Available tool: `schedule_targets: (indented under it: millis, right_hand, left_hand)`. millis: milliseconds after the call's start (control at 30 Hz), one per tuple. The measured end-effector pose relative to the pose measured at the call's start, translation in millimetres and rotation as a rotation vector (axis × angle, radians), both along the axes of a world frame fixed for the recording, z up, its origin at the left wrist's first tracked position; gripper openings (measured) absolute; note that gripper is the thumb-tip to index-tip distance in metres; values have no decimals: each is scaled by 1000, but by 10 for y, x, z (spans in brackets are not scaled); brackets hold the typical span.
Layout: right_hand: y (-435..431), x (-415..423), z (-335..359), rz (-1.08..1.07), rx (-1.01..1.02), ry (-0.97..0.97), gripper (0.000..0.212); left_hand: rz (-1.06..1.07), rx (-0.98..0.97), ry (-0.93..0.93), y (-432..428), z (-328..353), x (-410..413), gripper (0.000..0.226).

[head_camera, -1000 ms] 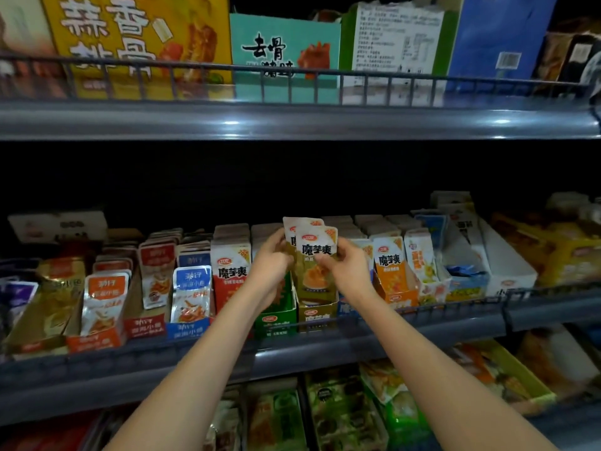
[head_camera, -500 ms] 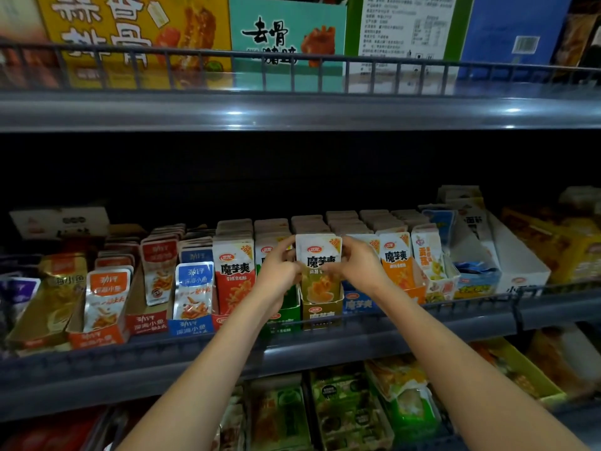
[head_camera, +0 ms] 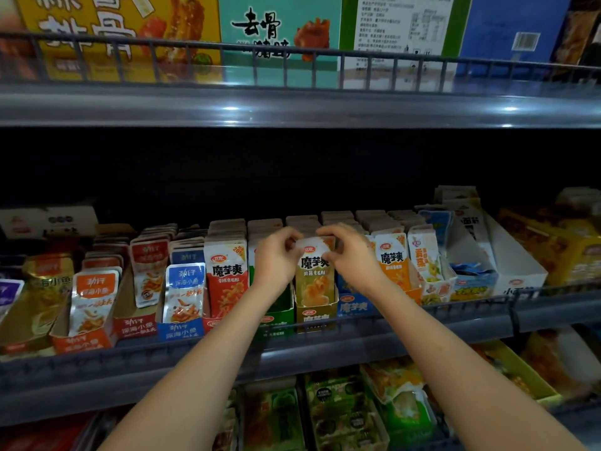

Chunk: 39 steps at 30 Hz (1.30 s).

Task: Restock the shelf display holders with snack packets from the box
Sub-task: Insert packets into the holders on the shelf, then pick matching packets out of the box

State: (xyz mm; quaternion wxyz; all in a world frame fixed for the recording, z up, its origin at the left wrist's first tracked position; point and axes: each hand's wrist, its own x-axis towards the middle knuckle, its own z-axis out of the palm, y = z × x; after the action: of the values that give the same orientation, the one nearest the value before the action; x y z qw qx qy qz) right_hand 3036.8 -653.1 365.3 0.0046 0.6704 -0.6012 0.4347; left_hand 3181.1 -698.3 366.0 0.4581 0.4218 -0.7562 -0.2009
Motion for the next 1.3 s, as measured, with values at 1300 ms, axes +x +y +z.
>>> schedule_targets:
  millis: [1300]
  right_hand:
    - [2516,763,-3138,89,1025,-379,8]
  left_hand:
    - [159,354,-412,2222,-3165,1952,20]
